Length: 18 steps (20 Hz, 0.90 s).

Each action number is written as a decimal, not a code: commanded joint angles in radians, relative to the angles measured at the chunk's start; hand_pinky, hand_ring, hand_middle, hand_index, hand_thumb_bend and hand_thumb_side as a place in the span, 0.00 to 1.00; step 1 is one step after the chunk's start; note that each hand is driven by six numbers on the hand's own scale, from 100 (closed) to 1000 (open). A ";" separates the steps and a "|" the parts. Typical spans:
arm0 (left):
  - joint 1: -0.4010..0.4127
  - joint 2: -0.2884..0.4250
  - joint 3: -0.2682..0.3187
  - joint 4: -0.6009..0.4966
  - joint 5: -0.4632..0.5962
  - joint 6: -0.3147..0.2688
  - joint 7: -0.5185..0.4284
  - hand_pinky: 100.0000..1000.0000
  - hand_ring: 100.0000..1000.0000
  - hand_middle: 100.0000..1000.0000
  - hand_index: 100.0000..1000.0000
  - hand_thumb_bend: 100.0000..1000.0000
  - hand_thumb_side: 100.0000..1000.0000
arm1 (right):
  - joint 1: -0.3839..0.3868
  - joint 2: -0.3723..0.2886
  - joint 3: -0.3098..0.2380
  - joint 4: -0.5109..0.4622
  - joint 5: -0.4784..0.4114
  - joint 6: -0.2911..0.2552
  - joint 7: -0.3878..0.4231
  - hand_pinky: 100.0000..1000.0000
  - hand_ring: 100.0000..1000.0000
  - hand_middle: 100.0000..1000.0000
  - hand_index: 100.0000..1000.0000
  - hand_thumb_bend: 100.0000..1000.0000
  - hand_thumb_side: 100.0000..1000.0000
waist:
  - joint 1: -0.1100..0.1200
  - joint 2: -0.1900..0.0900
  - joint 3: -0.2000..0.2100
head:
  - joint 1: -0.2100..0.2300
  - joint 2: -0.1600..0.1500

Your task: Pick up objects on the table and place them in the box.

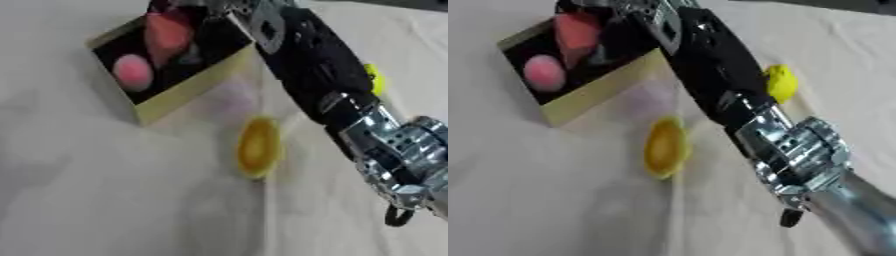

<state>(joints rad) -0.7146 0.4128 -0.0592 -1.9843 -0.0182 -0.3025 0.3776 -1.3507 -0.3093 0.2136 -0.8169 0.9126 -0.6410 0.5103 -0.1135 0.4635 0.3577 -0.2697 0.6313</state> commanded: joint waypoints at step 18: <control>0.002 0.011 -0.004 -0.016 0.000 0.015 -0.010 0.65 0.74 0.60 0.78 0.50 0.47 | -0.026 -0.022 -0.032 -0.034 0.055 0.010 -0.080 0.89 0.90 0.79 0.88 0.41 0.27 | 0.013 -0.029 0.001 | 0.003 -0.005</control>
<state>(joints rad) -0.7041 0.4128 -0.0648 -1.9843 -0.0182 -0.2908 0.3690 -1.3477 -0.3072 0.1907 -0.8249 0.9722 -0.6329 0.4386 -0.1131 0.4674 0.3581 -0.2671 0.6316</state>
